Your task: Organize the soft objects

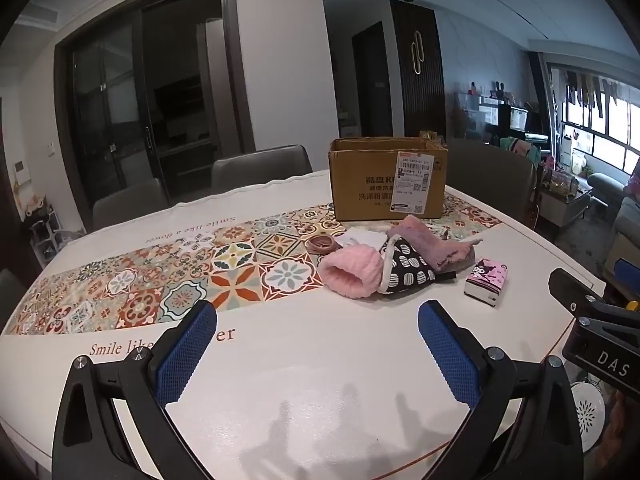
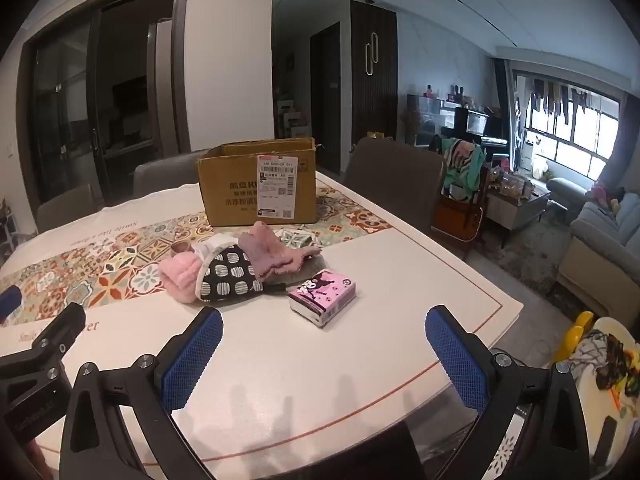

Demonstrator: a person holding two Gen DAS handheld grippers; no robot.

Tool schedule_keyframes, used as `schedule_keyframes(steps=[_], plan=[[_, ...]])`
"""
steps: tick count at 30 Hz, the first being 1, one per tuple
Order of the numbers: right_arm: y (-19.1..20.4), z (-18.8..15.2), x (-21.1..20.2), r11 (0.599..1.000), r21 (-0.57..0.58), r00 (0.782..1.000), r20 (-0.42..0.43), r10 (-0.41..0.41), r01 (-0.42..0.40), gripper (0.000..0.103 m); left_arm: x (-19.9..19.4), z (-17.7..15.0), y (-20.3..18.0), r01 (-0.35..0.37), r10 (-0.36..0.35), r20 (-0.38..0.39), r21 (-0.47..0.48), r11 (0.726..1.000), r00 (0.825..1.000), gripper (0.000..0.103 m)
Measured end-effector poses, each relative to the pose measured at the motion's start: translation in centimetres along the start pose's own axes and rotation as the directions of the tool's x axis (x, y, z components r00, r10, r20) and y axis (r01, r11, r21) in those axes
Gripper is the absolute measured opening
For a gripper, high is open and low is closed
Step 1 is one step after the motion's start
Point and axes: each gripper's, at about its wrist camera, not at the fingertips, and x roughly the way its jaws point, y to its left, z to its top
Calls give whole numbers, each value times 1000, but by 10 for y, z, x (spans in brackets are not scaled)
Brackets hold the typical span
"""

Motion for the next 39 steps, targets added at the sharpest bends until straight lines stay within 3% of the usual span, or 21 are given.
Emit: schedule_keyframes(steps=[39], plan=[[-3, -2, 0, 1000, 6, 1000, -5, -4, 4, 103, -4, -4, -5, 21, -21, -18, 4, 1000, 1000, 103]])
